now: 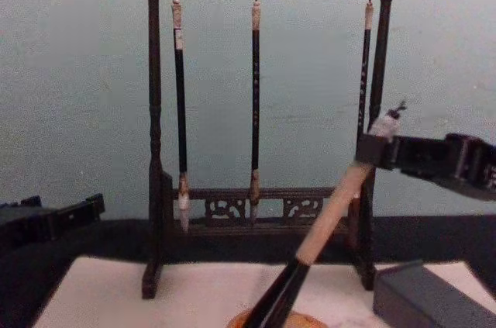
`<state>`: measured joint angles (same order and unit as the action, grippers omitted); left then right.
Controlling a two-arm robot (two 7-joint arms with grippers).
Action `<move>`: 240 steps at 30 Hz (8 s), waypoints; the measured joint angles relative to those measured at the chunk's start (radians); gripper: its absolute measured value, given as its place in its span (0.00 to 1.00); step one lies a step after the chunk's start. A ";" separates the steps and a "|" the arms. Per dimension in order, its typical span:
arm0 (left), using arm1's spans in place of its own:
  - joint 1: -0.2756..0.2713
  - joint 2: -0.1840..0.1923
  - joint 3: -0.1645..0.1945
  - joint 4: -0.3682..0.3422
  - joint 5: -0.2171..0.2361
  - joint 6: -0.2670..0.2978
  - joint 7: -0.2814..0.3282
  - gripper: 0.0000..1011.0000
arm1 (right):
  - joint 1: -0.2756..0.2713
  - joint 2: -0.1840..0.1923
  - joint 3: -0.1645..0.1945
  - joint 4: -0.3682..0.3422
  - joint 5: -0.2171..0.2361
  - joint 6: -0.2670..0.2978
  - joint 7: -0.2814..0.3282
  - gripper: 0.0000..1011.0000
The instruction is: Pick up the brush from the inkstone, write on the paper, then place the brush back to its original position.
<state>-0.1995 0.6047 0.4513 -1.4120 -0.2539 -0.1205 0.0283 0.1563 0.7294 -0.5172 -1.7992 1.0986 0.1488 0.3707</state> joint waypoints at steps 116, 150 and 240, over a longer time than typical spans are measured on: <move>0.000 0.000 0.000 0.000 0.000 0.000 0.000 0.99 | -0.170 0.054 0.168 -0.035 0.100 -0.086 0.061 0.17; 0.000 0.000 0.000 0.000 0.000 0.000 0.000 0.99 | -0.051 -0.059 0.026 0.132 0.060 -0.019 0.052 0.17; 0.000 0.000 0.000 0.000 0.000 0.000 0.000 0.99 | 0.151 -0.185 0.076 0.635 0.414 0.037 0.165 0.17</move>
<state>-0.1995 0.6047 0.4514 -1.4120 -0.2539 -0.1205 0.0283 0.3072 0.5447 -0.4410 -1.1643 1.5121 0.1858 0.5358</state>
